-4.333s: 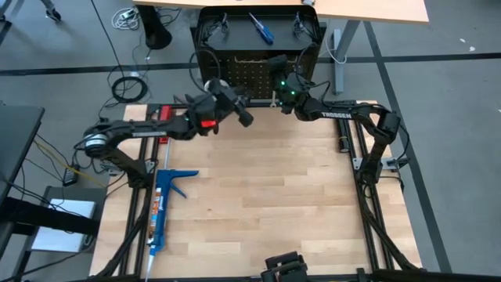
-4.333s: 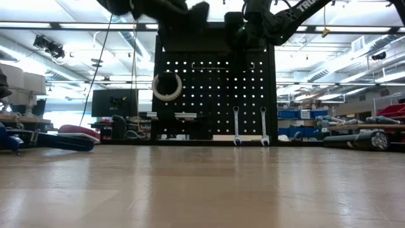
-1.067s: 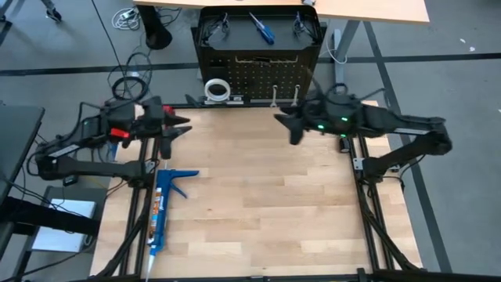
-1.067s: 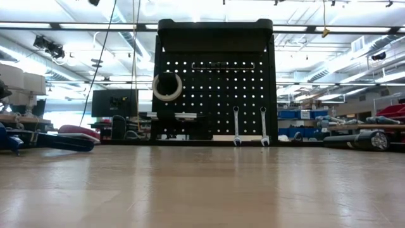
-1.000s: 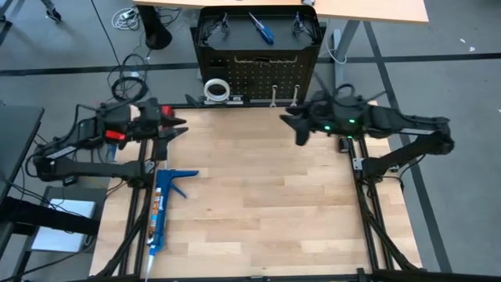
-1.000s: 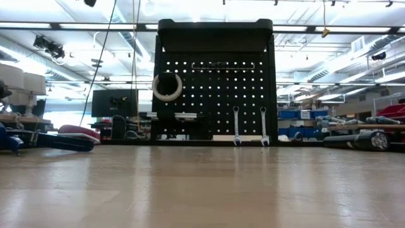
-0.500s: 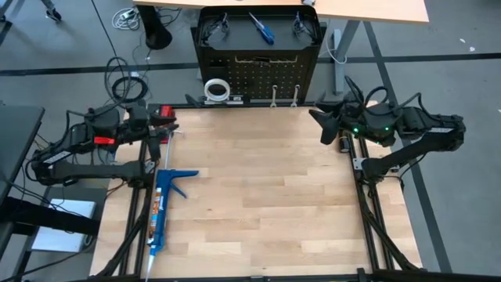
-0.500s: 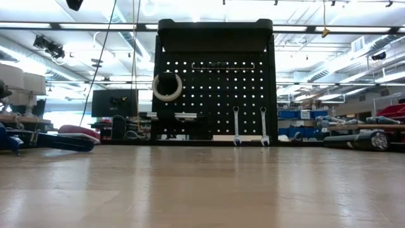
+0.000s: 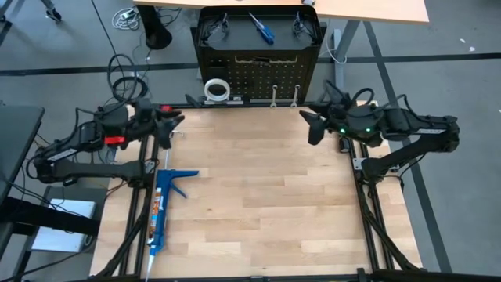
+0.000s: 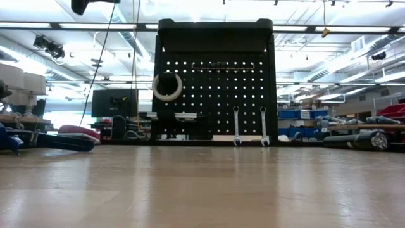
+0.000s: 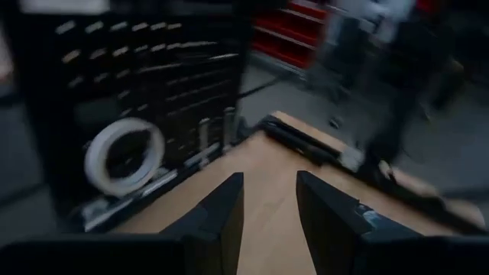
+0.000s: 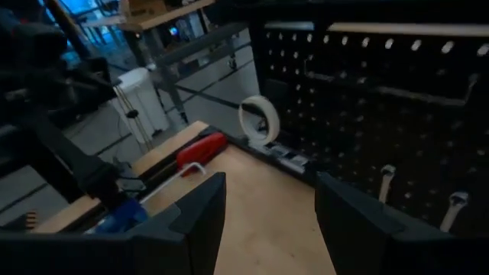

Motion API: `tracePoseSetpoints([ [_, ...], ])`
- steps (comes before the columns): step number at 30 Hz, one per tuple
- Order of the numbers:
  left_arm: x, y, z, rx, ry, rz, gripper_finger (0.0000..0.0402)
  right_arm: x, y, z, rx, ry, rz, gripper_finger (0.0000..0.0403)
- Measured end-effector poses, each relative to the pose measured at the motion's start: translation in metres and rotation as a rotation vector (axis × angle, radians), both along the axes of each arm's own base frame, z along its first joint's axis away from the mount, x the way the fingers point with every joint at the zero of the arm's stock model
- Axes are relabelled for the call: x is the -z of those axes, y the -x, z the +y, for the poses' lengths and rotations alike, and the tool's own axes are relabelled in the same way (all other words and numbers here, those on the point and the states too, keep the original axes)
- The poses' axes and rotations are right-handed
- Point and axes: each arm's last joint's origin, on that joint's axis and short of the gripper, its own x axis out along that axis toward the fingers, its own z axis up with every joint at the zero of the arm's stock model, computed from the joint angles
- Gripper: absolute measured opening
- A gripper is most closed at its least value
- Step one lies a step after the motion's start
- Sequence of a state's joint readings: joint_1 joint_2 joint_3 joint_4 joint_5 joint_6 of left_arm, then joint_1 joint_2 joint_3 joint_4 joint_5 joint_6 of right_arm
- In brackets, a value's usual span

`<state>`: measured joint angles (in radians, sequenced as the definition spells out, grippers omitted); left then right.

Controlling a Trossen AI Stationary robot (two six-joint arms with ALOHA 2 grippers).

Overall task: Hang tools onto peg board
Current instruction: Remove the right black safety glasses from the black pegboard

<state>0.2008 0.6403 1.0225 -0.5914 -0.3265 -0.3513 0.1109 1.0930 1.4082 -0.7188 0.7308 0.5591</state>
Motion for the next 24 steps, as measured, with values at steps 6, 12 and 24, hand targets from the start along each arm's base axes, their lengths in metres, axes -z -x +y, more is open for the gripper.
tracePoseSetpoints([
  [6, -0.009, -0.02, 0.004, -0.012, 0.104, -0.084, 0.0126, -0.004, -0.009, -0.006, -0.101, -0.064, -0.067, 0.0202],
  [12, -0.016, -0.045, 0.012, -0.081, 0.164, -0.076, 0.0126, -0.014, 0.008, -0.026, -0.09, -0.063, -0.123, 0.0202],
  [24, -0.065, -0.055, 0.024, -0.23, 0.072, -0.028, 0.0126, -0.025, 0.022, -0.069, -0.162, -0.019, -0.097, 0.0202],
])
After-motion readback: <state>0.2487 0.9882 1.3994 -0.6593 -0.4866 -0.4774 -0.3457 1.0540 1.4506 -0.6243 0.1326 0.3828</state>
